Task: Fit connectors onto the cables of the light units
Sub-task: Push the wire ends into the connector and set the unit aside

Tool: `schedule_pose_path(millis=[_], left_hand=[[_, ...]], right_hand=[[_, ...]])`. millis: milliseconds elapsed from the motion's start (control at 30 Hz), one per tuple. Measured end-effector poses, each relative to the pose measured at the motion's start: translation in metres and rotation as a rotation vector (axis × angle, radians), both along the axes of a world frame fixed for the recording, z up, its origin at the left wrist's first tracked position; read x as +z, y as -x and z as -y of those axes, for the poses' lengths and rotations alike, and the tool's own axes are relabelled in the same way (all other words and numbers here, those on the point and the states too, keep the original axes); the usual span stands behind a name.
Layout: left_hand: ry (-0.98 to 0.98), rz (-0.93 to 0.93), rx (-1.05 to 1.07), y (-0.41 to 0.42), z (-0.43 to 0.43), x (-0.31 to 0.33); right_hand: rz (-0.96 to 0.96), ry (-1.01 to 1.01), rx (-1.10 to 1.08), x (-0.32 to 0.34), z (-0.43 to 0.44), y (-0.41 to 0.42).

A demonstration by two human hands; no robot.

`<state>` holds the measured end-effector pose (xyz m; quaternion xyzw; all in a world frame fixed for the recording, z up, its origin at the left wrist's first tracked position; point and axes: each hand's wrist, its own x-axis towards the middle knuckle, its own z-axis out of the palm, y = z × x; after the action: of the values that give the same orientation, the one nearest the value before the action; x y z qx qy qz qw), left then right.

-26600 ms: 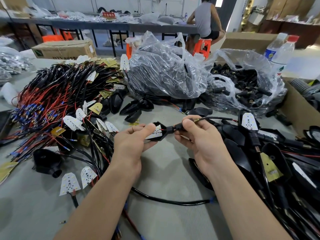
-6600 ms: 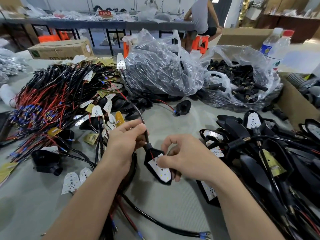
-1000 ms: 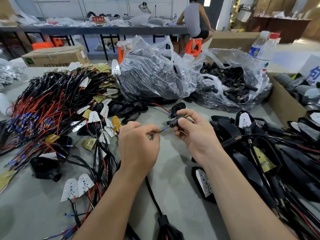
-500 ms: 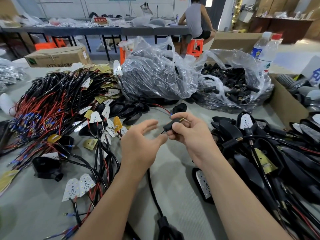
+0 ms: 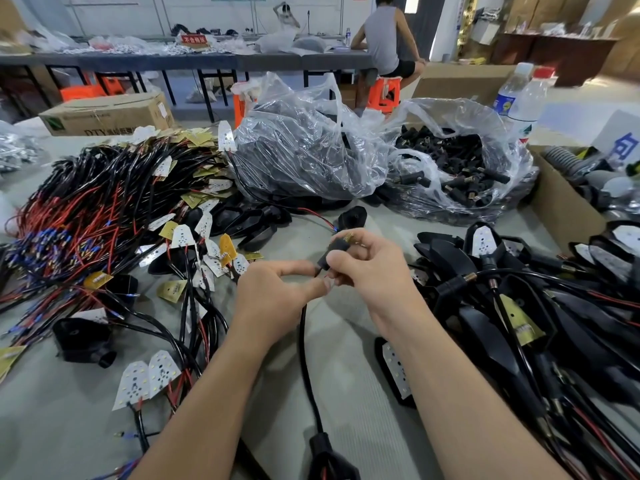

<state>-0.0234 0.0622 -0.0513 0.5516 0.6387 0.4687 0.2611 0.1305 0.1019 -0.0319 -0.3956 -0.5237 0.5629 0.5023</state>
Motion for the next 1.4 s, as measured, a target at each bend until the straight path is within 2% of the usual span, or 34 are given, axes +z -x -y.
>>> schedule_pose_path(millis=[100,300,500,600,767,867,1000,1100,1200,1300,1400], left_hand=[[0.046,0.05,0.011,0.001,-0.002,0.001],[0.047,0.048,-0.071,0.002,-0.003,-0.001],[0.04,0.014,-0.003,-0.002,0.0,0.003],[0.042,0.001,0.006,-0.004,0.003,0.005],[-0.002,0.072,-0.113,-0.008,0.007,0.007],[0.03,0.068,-0.057,-0.008,0.004,0.005],[0.114,0.071,-0.07,-0.009,0.004,0.002],[0.129,0.111,-0.138,-0.01,0.004,0.001],[0.076,0.226,-0.232,-0.014,0.004,0.001],[0.013,0.335,-0.207,-0.018,0.004,0.005],[0.006,0.279,-0.218,-0.02,0.007,0.008]], right_hand=[[-0.103,0.051,-0.013,0.003,0.0,-0.002],[0.104,0.053,0.073,-0.001,0.001,0.001],[0.034,0.086,0.035,0.005,0.004,0.001],[0.089,0.036,-0.023,0.006,0.004,0.0],[0.024,0.053,-0.066,0.007,0.002,-0.002],[0.076,0.053,-0.061,0.007,0.002,-0.001],[-0.104,0.029,-0.198,0.011,-0.003,-0.009],[-0.147,0.022,-0.201,0.01,-0.004,-0.01],[-0.077,-0.012,-0.139,0.006,-0.003,-0.004],[0.077,-0.119,-0.105,0.005,-0.002,0.0],[0.267,-0.262,-0.12,0.004,0.002,0.005]])
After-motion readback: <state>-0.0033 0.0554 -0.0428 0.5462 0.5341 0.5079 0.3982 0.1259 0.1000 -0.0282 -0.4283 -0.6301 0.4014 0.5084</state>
